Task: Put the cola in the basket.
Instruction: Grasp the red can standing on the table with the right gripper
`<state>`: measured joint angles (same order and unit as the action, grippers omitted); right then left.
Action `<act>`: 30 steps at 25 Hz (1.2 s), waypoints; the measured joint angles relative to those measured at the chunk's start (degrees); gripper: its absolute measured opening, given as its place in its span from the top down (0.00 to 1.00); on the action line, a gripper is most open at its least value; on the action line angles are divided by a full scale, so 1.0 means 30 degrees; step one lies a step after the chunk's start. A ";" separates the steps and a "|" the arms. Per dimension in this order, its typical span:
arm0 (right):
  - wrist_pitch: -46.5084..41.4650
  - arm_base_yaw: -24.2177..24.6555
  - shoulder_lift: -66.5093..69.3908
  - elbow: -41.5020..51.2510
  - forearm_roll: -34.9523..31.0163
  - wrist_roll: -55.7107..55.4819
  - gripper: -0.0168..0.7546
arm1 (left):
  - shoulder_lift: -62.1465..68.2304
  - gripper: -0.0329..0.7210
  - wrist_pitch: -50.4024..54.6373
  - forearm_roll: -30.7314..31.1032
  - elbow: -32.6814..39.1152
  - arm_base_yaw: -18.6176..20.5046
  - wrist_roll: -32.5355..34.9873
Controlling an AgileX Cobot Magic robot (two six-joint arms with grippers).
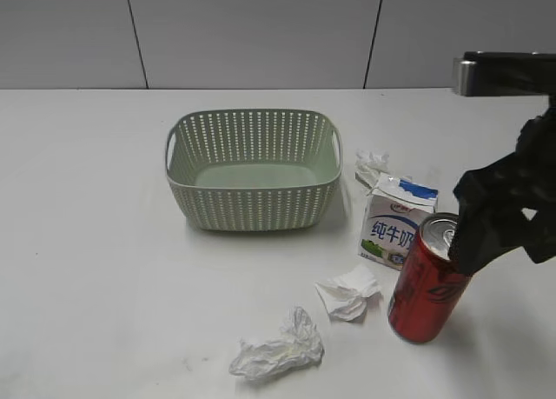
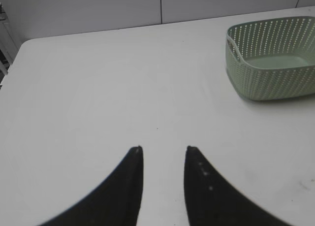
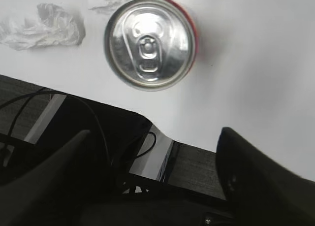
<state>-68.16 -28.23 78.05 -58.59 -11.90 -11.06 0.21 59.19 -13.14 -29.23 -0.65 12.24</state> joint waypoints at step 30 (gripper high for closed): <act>0.2102 -0.0084 0.7330 -0.1295 0.0366 0.0291 0.21 | 0.0000 0.65 0.0000 0.0000 0.0000 0.0000 0.0000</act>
<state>-61.85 -28.48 100.04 -62.48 -10.80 -10.18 0.21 59.19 -13.14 -29.23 -0.65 12.24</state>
